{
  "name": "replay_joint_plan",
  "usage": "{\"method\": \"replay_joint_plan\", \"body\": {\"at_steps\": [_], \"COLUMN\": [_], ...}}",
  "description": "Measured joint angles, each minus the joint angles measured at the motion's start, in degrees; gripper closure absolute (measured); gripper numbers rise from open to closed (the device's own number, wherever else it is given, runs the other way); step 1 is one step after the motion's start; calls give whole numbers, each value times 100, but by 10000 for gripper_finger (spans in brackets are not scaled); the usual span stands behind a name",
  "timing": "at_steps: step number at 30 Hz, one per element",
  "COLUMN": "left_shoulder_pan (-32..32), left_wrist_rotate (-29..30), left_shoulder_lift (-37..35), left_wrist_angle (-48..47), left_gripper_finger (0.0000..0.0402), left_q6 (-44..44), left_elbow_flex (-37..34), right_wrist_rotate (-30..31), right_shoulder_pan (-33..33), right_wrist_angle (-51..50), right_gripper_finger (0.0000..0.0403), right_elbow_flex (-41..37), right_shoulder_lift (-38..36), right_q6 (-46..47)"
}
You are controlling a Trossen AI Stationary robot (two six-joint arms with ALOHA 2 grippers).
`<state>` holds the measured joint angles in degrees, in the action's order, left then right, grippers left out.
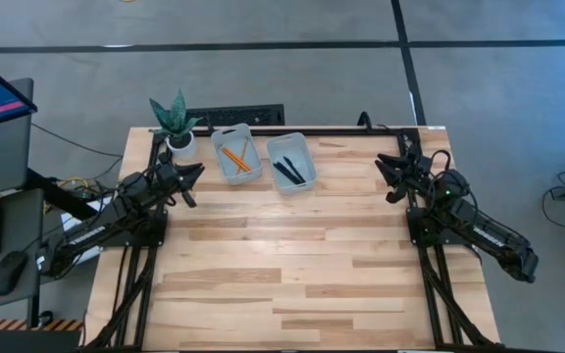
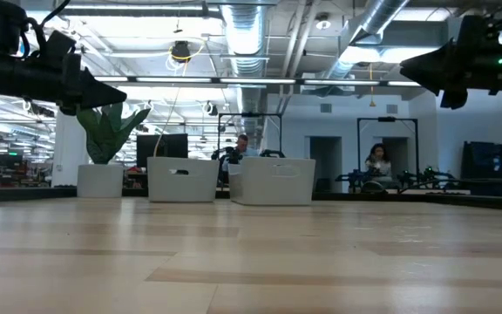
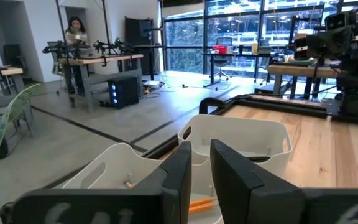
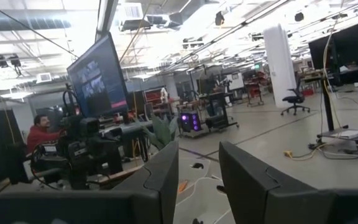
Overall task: Sort pens & pencils
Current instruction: Return to Home Position
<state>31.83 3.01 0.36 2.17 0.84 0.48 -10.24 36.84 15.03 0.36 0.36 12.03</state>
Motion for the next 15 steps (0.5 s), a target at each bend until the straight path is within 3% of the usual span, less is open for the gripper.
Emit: {"method": "replay_joint_plan", "body": {"at_steps": [15], "left_shoulder_pan": [0], "left_wrist_rotate": [-5], "left_shoulder_lift": [0], "left_wrist_angle": [-2], "left_gripper_finger": [349], "left_q6": [-31], "left_elbow_flex": [-5], "right_wrist_rotate": [-2], "right_shoulder_pan": [0], "right_wrist_angle": [0], "right_gripper_finger": [264], "right_elbow_flex": [0], "right_shoulder_lift": [0], "right_q6": [0]}}
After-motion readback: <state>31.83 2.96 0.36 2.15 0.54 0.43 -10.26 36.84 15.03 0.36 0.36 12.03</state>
